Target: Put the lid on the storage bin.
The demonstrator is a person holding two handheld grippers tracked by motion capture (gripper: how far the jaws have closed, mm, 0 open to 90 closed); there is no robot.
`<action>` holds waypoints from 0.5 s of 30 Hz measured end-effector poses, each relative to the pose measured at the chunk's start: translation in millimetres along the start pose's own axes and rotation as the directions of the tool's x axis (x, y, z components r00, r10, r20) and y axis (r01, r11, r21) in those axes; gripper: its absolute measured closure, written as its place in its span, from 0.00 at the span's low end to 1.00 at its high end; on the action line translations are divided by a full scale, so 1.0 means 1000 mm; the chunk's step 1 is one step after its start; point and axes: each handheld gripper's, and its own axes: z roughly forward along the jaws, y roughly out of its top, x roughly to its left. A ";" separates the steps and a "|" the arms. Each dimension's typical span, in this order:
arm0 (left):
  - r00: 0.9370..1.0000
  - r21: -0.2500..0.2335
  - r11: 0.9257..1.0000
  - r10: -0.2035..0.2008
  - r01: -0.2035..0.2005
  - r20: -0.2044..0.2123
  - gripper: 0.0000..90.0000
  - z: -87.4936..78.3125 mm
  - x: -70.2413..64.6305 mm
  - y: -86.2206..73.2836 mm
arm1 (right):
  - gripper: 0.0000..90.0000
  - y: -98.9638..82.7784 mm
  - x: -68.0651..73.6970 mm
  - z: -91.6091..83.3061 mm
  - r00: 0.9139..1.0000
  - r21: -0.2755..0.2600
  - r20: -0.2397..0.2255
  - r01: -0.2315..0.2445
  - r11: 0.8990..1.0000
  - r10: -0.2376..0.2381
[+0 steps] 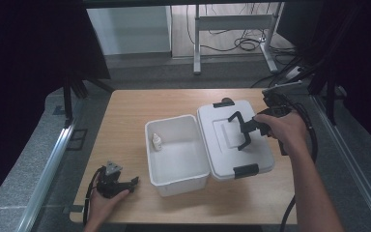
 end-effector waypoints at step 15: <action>1.000 0.003 1.000 0.004 -0.004 0.000 0.14 0.000 0.000 0.000 | 0.94 0.003 0.017 0.007 1.000 0.011 -0.002 0.024 1.000 -0.024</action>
